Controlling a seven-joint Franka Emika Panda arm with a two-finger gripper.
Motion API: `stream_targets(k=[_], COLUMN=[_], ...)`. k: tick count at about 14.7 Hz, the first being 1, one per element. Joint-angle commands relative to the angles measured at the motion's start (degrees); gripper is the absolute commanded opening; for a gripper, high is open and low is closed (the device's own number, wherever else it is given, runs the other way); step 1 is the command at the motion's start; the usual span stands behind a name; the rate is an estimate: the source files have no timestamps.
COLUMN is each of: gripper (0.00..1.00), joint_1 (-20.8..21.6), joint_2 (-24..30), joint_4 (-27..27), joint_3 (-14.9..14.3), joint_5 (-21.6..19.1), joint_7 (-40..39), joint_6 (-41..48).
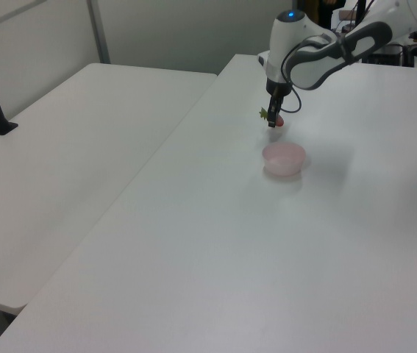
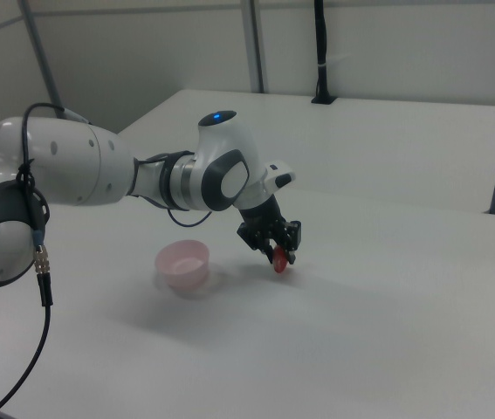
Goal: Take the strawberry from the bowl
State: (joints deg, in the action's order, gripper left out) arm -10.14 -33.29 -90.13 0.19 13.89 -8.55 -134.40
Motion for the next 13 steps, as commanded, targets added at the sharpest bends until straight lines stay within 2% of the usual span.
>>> stream_targets(k=[1,2,5,9,13], gripper=[0.88,1.0,1.0,1.0,1.0], joint_1=[0.21,0.39,0.74,2.41,4.52], joint_2=[-0.37,0.07,3.83,12.79,22.19], joint_4=[1.36,1.36,1.1,1.36,1.45], joint_3=[-0.01,-0.01,0.08,0.25,0.25], joint_5=[1.23,0.7,0.7,0.0,-6.33], joint_7=[-0.68,-0.24,3.18,7.14,10.64], joint_6=[-0.25,-0.16,1.41,15.98,30.82])
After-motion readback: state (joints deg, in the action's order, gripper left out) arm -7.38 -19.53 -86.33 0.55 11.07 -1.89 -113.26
